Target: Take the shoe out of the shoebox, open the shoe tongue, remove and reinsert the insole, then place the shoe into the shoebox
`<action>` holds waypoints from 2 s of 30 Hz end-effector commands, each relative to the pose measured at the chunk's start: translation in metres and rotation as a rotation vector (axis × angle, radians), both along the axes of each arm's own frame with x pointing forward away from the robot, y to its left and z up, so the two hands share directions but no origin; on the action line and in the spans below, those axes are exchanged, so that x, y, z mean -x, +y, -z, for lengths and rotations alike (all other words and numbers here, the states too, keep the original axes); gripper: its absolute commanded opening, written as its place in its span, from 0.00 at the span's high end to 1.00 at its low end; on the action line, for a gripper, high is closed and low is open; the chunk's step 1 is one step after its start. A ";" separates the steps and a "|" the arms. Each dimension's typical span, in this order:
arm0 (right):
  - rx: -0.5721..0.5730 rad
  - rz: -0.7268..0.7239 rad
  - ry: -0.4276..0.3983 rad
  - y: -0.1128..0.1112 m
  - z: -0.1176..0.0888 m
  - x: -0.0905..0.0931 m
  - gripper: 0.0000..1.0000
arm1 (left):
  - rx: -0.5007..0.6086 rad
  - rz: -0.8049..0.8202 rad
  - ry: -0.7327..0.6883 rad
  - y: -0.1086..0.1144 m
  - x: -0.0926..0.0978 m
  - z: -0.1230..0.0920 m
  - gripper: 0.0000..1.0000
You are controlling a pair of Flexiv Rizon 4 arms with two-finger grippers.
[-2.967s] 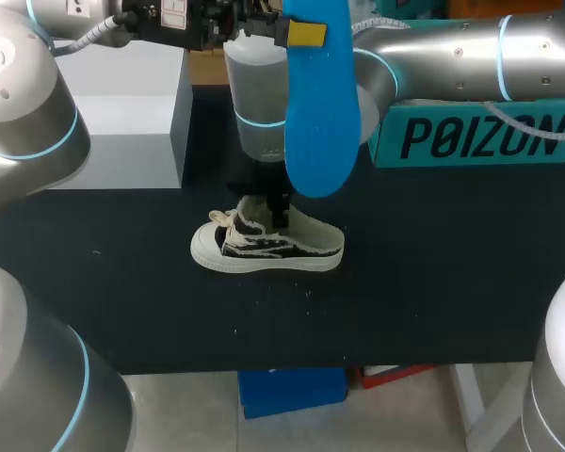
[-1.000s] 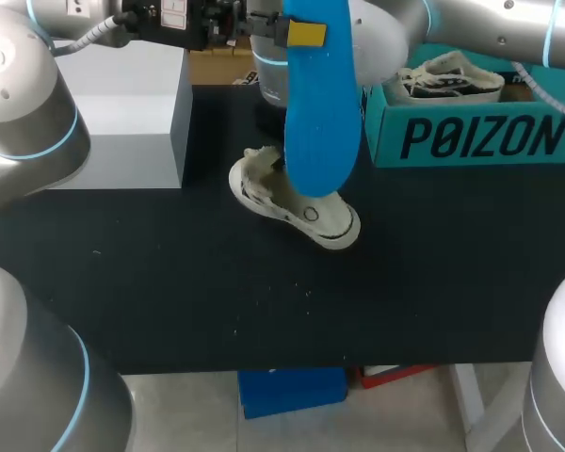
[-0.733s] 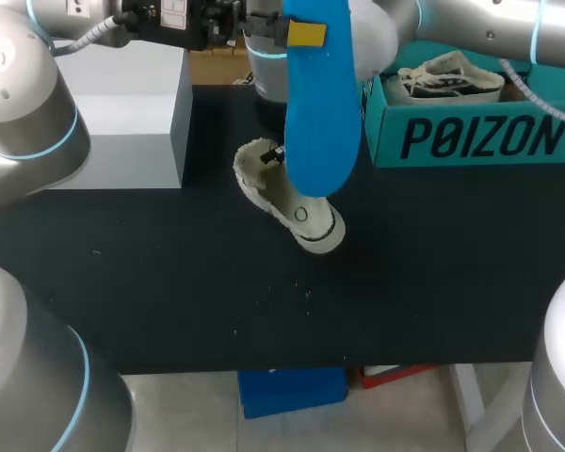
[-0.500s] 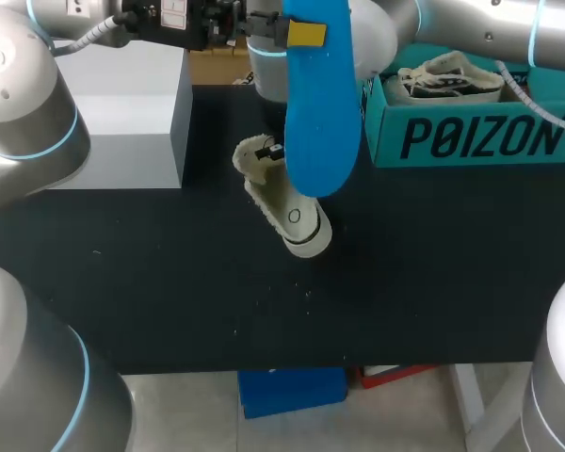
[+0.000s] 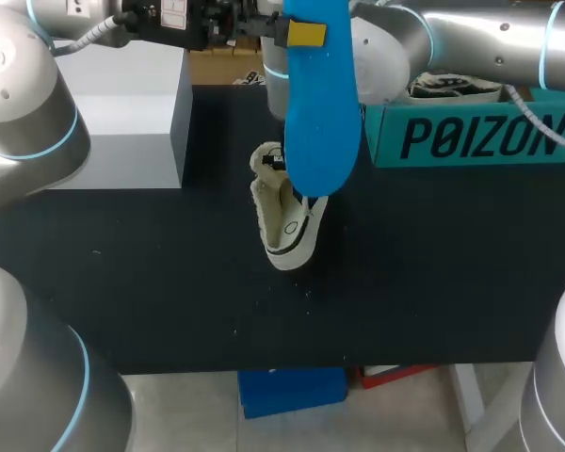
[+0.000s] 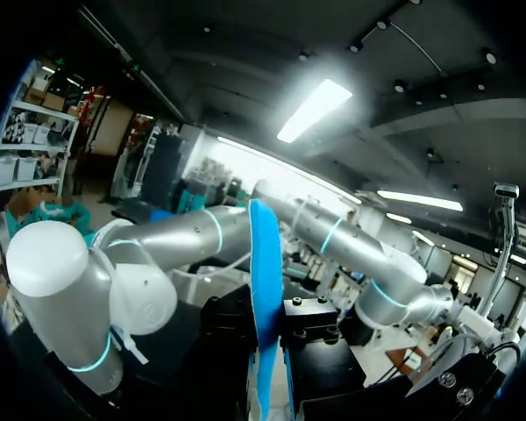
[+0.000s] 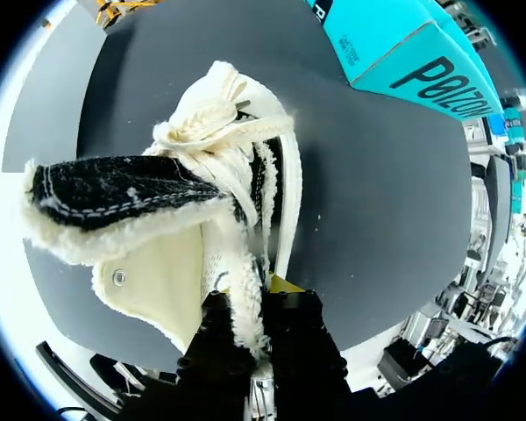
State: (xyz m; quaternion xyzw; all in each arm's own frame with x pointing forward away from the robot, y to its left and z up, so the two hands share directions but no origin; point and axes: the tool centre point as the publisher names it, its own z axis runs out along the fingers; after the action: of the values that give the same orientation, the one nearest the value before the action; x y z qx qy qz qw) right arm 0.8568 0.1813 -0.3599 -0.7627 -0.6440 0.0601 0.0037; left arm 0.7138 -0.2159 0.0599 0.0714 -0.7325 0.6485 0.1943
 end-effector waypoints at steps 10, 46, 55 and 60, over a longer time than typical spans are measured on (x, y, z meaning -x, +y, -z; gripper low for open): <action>0.000 -0.085 -0.046 -0.002 0.019 0.006 1.00 | 0.001 -0.002 -0.001 -0.002 0.000 0.001 1.00; -0.756 -0.109 -0.310 -0.036 -0.066 0.020 0.00 | 0.001 -0.002 -0.001 -0.002 0.000 0.001 1.00; -0.756 -0.109 -0.310 -0.036 -0.066 0.020 0.00 | 0.001 -0.002 -0.001 -0.002 0.000 0.001 1.00; -0.756 -0.109 -0.310 -0.036 -0.066 0.020 0.00 | 0.001 -0.002 -0.001 -0.002 0.000 0.001 1.00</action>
State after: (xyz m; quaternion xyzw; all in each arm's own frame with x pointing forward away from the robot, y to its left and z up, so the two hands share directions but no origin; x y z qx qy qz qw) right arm 0.8373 0.1475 -0.2907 -0.6843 -0.6596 -0.2680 0.1576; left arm 0.7137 -0.2159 0.0598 0.0714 -0.7325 0.6486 0.1943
